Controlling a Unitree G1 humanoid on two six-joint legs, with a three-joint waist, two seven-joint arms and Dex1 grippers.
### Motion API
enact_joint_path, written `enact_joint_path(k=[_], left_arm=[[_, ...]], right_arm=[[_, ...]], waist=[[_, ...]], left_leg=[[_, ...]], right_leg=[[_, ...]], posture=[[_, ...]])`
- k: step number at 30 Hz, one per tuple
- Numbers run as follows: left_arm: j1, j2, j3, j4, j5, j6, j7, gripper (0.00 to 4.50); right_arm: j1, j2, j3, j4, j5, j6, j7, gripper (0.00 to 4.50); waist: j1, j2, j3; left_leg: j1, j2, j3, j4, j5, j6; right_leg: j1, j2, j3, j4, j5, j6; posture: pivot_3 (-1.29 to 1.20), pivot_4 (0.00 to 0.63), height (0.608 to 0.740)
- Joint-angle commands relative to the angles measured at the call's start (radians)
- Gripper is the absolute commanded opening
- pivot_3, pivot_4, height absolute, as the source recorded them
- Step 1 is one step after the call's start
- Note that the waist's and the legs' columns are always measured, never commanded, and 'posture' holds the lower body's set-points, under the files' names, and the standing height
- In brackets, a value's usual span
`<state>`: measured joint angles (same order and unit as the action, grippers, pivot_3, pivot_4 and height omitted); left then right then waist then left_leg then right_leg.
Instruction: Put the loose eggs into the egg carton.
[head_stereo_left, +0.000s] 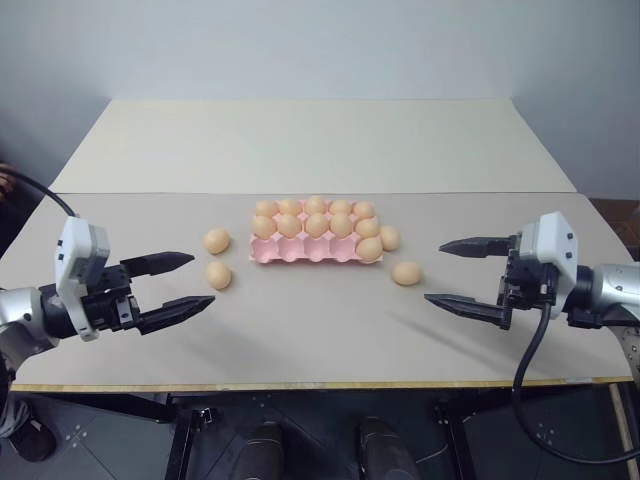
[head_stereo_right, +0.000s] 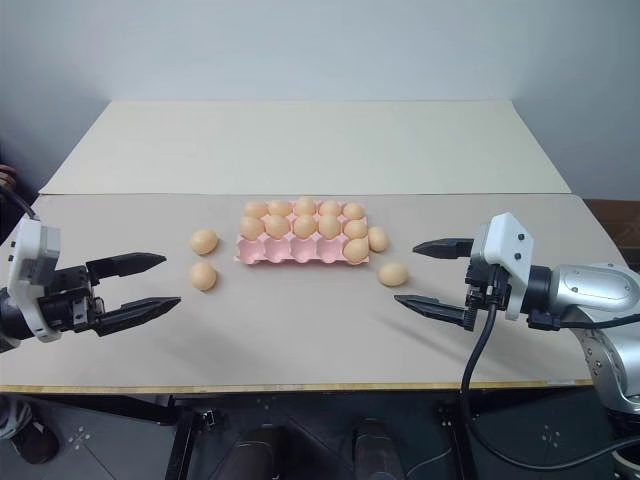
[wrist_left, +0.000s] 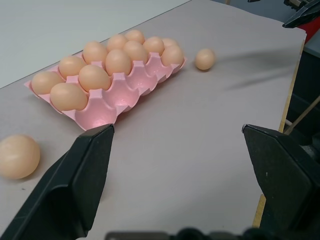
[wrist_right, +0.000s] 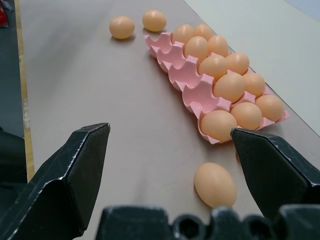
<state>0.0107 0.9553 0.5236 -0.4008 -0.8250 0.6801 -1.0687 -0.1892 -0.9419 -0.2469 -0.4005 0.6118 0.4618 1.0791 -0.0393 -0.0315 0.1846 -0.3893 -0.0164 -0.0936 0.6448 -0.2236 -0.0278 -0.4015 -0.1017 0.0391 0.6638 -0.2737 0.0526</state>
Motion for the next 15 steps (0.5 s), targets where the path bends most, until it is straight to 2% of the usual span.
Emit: enact_joint_path(k=[1,4,11,15], left_arm=[[-0.022,0.010,0.004,-0.006,0.008,-0.013,0.018,4.46],[-0.038,0.010,0.016,-0.001,-0.028,0.009,0.020,4.46],[-0.036,0.036,-0.007,0.008,0.000,-0.025,-0.050,4.46],[-0.068,0.033,-0.029,0.021,-0.004,-0.031,-0.061,4.46]], right_arm=[[-0.003,-0.005,-0.027,-0.023,0.020,-0.001,0.002,4.50],[-0.002,-0.004,-0.028,-0.022,0.019,-0.003,0.002,4.50],[0.011,-0.002,-0.034,-0.007,-0.002,-0.019,-0.007,4.50],[-0.029,-0.020,-0.031,0.025,-0.032,-0.025,-0.023,4.50]], waist=[[0.001,0.000,0.000],[0.000,0.000,0.000],[0.000,0.000,0.000],[0.000,0.000,0.000]], left_leg=[[0.000,0.000,0.000,0.000,0.000,0.000],[0.000,0.000,0.000,0.000,0.000,0.000],[0.000,0.000,0.000,0.000,0.000,0.000],[0.000,0.000,0.000,0.000,0.000,0.000]], right_leg=[[0.000,0.000,0.000,0.000,0.000,0.000],[0.000,0.000,0.000,0.000,0.000,0.000],[0.000,0.000,0.000,0.000,0.000,0.000],[0.000,0.000,0.000,0.000,0.000,0.000]], posture=[[0.00,0.150,0.740],[0.00,0.150,0.740],[0.00,0.150,0.740],[0.00,0.150,0.740]])
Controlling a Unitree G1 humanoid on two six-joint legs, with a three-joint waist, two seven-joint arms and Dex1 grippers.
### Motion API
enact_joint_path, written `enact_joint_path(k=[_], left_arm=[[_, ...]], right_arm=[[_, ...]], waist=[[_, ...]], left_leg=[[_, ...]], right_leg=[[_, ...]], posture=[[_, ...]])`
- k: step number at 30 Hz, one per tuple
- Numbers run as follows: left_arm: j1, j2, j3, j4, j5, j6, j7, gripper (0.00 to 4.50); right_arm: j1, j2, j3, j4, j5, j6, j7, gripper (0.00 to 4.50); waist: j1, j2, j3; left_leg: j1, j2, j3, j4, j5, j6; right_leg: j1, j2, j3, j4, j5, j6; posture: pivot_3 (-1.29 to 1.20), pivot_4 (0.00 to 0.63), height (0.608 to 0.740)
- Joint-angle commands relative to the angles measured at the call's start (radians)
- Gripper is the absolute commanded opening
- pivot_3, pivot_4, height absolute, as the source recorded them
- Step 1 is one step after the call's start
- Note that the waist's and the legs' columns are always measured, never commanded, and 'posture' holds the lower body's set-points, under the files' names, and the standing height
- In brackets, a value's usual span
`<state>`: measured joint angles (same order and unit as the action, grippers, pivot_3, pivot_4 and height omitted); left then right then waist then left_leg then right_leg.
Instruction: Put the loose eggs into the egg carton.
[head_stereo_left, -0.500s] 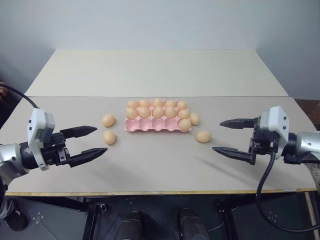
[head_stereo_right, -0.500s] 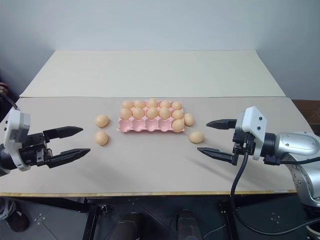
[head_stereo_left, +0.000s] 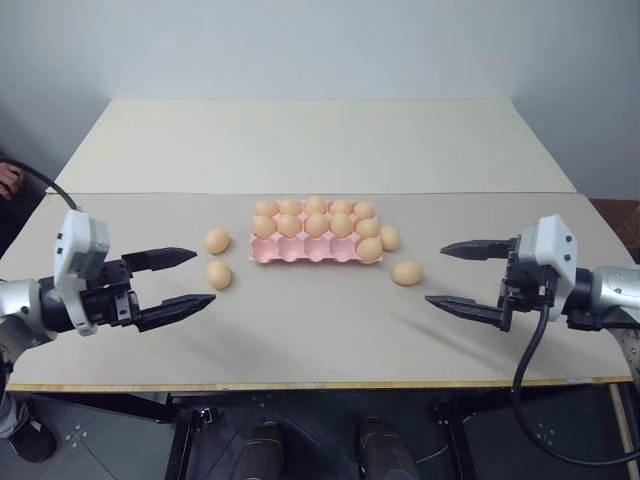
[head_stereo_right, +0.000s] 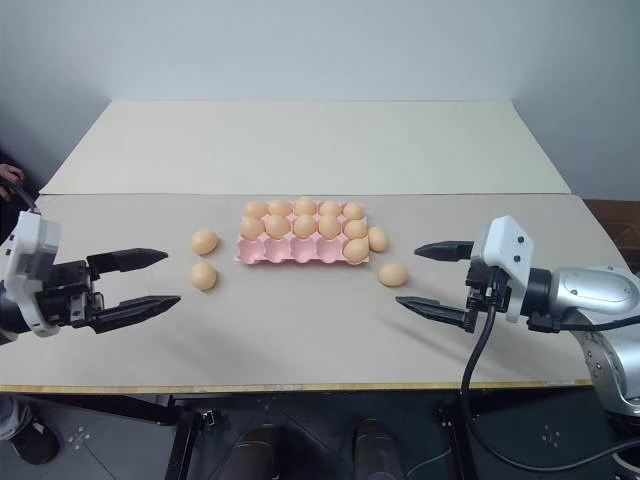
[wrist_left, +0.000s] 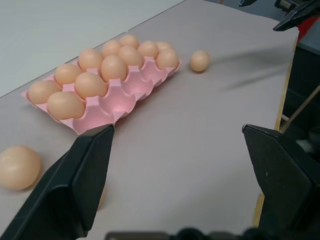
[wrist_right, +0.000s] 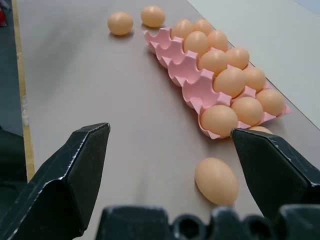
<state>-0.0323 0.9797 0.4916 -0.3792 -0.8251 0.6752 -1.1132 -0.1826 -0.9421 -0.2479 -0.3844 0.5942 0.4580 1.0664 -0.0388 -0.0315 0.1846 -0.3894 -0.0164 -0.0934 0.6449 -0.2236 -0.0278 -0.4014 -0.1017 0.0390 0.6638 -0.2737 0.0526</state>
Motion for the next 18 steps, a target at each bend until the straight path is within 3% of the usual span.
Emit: enact_joint_path(k=[1,8,18], left_arm=[[-0.029,0.011,0.000,0.005,-0.003,-0.028,-0.022,4.46],[-0.099,0.016,-0.056,0.047,0.013,-0.036,-0.032,4.46],[-0.117,0.002,-0.082,0.031,-0.003,-0.015,-0.013,4.46]], right_arm=[[-0.050,-0.023,-0.030,0.016,-0.019,-0.020,-0.015,4.50],[-0.158,-0.007,0.074,0.086,-0.113,-0.054,-0.025,4.50],[-0.270,0.070,0.326,0.305,-0.393,-0.249,-0.026,4.50]], waist=[[-0.001,0.000,0.000],[-0.003,0.000,0.000],[-0.005,0.000,0.000]], left_leg=[[0.000,0.000,0.000,0.000,0.000,0.000],[0.000,0.000,0.000,0.000,0.000,0.000],[0.000,0.000,0.001,0.000,0.000,0.000]], right_leg=[[0.000,0.000,0.000,0.000,0.000,0.000],[0.000,0.000,0.000,0.000,0.000,0.000],[-0.002,0.000,0.001,0.001,0.000,0.000]], posture=[[0.00,0.150,0.740],[0.00,0.150,0.740],[0.00,0.150,0.740]])
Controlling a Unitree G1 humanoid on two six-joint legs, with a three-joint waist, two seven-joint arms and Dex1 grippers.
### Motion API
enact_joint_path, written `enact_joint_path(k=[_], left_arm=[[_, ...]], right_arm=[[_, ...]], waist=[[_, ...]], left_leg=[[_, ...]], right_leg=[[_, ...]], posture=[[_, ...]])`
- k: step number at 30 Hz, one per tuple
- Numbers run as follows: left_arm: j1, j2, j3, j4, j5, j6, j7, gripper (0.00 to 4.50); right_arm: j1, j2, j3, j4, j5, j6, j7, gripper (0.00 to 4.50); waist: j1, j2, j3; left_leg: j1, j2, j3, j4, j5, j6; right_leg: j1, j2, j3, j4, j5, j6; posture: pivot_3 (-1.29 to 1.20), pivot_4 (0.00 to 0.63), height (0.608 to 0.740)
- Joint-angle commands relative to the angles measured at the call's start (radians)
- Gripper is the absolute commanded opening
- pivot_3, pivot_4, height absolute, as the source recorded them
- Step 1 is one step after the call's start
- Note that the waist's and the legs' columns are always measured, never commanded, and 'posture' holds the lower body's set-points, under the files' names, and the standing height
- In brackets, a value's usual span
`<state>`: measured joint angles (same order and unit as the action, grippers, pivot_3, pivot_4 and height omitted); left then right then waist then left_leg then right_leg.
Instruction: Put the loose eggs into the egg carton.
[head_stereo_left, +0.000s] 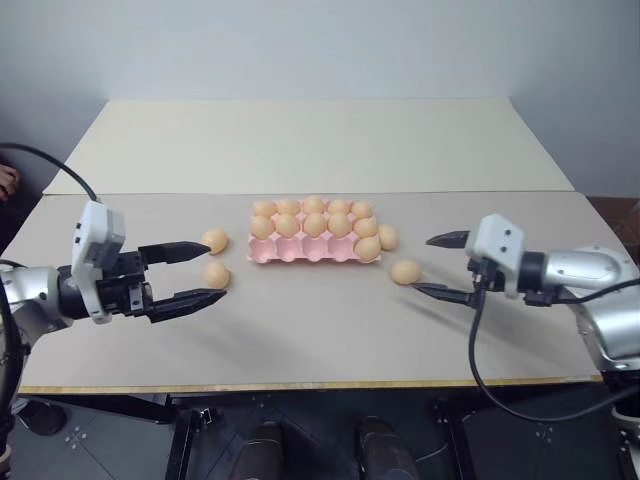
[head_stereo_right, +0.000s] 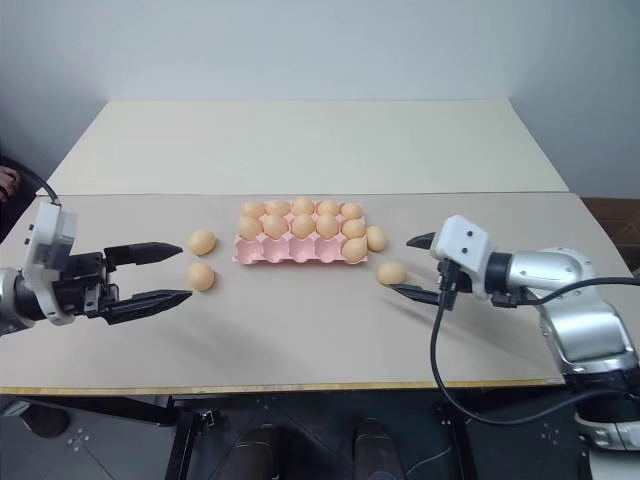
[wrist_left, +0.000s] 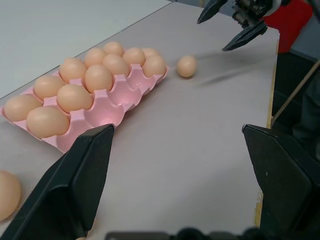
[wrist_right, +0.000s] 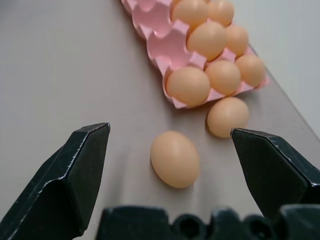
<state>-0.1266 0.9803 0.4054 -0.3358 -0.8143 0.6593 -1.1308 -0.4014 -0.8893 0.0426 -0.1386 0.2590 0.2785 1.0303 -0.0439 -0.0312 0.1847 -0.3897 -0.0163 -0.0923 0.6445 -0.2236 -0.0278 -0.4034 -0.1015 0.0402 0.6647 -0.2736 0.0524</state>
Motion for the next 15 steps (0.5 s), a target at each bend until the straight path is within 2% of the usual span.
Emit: enact_joint_path(k=[1,6,11,14,15], left_arm=[[-0.022,0.001,0.003,-0.013,-0.014,0.001,0.006,4.46],[-0.020,-0.003,0.002,-0.014,-0.023,0.001,0.008,4.46],[-0.006,-0.001,0.010,-0.017,-0.025,-0.002,0.006,4.46],[-0.005,0.000,0.010,-0.017,-0.022,-0.005,0.006,4.50],[-0.006,0.000,0.009,-0.017,-0.020,-0.007,0.006,4.50]], right_arm=[[-0.065,0.031,0.047,0.086,-0.065,-0.072,0.010,4.50],[-0.151,0.102,0.121,0.278,-0.158,-0.139,0.003,4.50],[-0.184,0.150,0.148,0.366,-0.189,-0.161,0.019,4.50],[-0.184,0.164,0.141,0.380,-0.205,-0.179,0.010,3.92],[-0.181,0.168,0.134,0.376,-0.205,-0.183,0.005,3.60]], waist=[[0.000,0.000,0.000],[-0.001,0.000,0.000],[0.000,0.000,0.000],[0.000,0.000,0.000],[0.000,0.000,0.000]], left_leg=[[0.000,0.000,0.000,0.000,0.000,0.000],[-0.001,0.000,0.000,0.000,0.000,0.000],[-0.001,0.000,0.000,0.000,0.000,0.000],[-0.001,0.000,0.000,0.000,0.000,0.000],[-0.001,0.000,0.000,0.000,0.000,0.000]], right_leg=[[0.000,0.000,0.000,0.000,0.000,0.000],[-0.001,0.000,0.000,-0.001,0.000,0.000],[-0.001,0.000,0.000,0.000,0.000,0.000],[-0.001,0.000,0.000,0.000,0.000,0.000],[-0.001,0.000,0.000,0.000,0.000,0.000]], posture=[[0.00,0.150,0.740],[0.00,0.150,0.740],[0.00,0.150,0.740],[0.00,0.150,0.740],[0.00,0.150,0.740]])
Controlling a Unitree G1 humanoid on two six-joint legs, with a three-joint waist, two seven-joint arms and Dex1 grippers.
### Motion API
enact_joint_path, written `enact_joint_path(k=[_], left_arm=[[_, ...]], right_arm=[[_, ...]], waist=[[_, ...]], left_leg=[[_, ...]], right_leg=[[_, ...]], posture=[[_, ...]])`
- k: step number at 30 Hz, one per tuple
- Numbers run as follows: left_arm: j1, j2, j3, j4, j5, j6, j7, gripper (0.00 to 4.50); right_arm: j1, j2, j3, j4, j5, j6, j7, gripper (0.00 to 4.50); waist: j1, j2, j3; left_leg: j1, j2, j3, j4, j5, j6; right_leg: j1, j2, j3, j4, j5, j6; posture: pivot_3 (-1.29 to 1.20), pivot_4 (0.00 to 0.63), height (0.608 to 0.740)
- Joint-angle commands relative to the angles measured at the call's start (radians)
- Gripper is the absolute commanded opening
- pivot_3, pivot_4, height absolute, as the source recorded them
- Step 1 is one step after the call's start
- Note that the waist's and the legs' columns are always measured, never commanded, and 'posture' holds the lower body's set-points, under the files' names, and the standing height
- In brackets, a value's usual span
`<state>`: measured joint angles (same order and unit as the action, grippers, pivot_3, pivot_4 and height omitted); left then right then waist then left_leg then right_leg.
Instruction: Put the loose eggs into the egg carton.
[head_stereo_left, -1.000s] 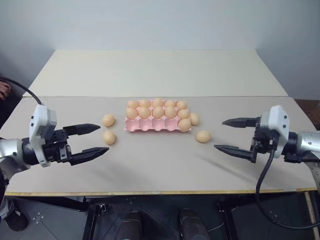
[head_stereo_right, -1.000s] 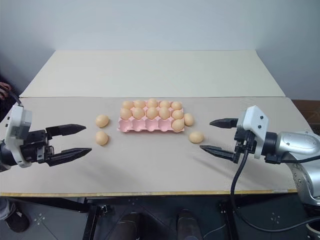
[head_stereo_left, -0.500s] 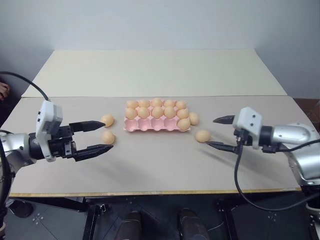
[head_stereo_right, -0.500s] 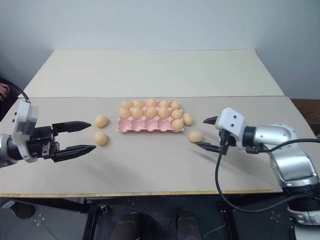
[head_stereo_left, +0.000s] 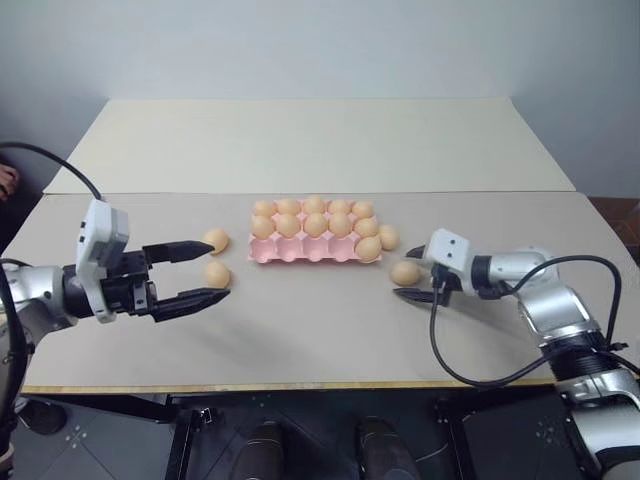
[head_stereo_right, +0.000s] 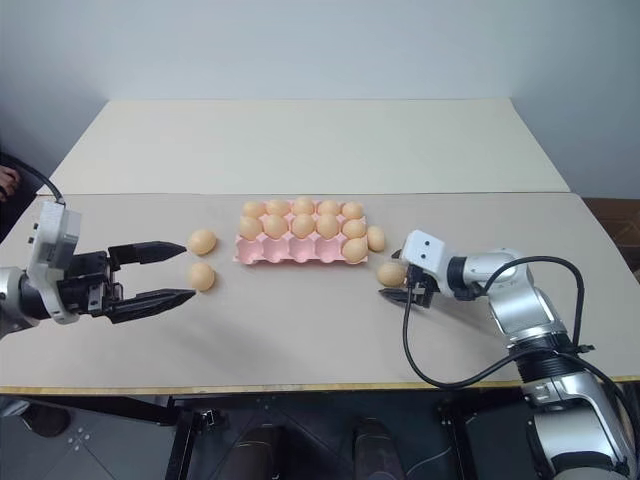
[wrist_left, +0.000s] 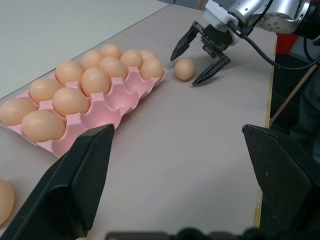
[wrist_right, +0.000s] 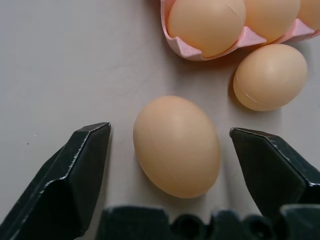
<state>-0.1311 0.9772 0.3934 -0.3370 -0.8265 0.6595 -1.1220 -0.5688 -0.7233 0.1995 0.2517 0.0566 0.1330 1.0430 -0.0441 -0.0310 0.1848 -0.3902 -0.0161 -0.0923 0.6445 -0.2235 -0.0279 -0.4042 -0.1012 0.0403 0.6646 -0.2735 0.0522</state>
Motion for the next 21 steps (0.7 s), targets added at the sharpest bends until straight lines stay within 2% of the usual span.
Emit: enact_joint_path(k=[1,4,6,9,12,20,21], left_arm=[[-0.002,0.004,0.023,-0.014,-0.008,-0.008,-0.002,4.50],[0.007,0.005,0.031,-0.013,-0.002,-0.014,-0.004,4.50],[0.016,0.004,0.034,-0.015,0.001,-0.018,-0.005,4.50],[0.023,0.001,0.038,-0.019,-0.002,-0.019,0.000,4.50],[0.034,0.001,0.047,-0.025,-0.004,-0.019,0.003,4.50],[0.047,0.007,0.068,-0.031,-0.003,-0.018,0.007,4.50],[0.050,0.008,0.070,-0.032,-0.002,-0.020,0.007,4.50]], right_arm=[[-0.011,0.001,-0.040,-0.040,0.016,-0.018,-0.004,3.19],[0.006,-0.010,-0.091,-0.138,0.085,0.050,0.014,2.25],[0.018,-0.021,-0.106,-0.195,0.098,0.065,0.016,1.98],[-0.012,-0.007,-0.114,-0.267,0.130,0.116,0.008,1.97],[-0.100,0.056,-0.078,-0.287,0.137,0.157,-0.008,1.97],[-0.243,0.230,0.077,-0.072,-0.032,0.125,-0.108,1.97],[-0.255,0.246,0.083,-0.047,-0.055,0.137,-0.138,2.31]], waist=[[0.000,0.000,0.000],[0.000,0.000,0.000],[0.000,0.000,0.000],[0.000,0.000,0.000],[-0.007,0.001,0.000],[-0.006,0.000,0.000],[-0.004,0.001,0.000]], left_leg=[[0.000,0.000,0.000,0.000,0.000,0.000],[0.000,0.000,0.000,0.000,0.000,0.000],[0.000,0.000,0.000,0.000,0.000,0.000],[0.000,0.000,0.000,0.000,0.000,0.000],[0.001,0.000,0.000,0.000,0.000,0.000],[0.000,0.003,0.000,0.000,0.000,0.000],[0.000,0.003,0.000,0.000,0.000,0.000]], right_leg=[[0.000,0.000,0.000,0.000,0.000,0.000],[0.000,0.000,0.000,0.000,0.000,0.000],[0.000,0.000,0.000,0.000,0.000,0.000],[0.000,0.000,0.000,0.000,0.000,0.000],[0.000,0.000,0.000,0.001,0.000,0.000],[-0.001,0.003,0.000,-0.001,0.001,-0.001],[-0.001,0.002,0.001,0.000,0.001,-0.001]], posture=[[0.00,0.150,0.740],[0.00,0.150,0.740],[0.00,0.150,0.740],[0.00,0.150,0.740],[0.00,0.150,0.740],[0.00,0.150,0.740],[0.00,0.150,0.740]])
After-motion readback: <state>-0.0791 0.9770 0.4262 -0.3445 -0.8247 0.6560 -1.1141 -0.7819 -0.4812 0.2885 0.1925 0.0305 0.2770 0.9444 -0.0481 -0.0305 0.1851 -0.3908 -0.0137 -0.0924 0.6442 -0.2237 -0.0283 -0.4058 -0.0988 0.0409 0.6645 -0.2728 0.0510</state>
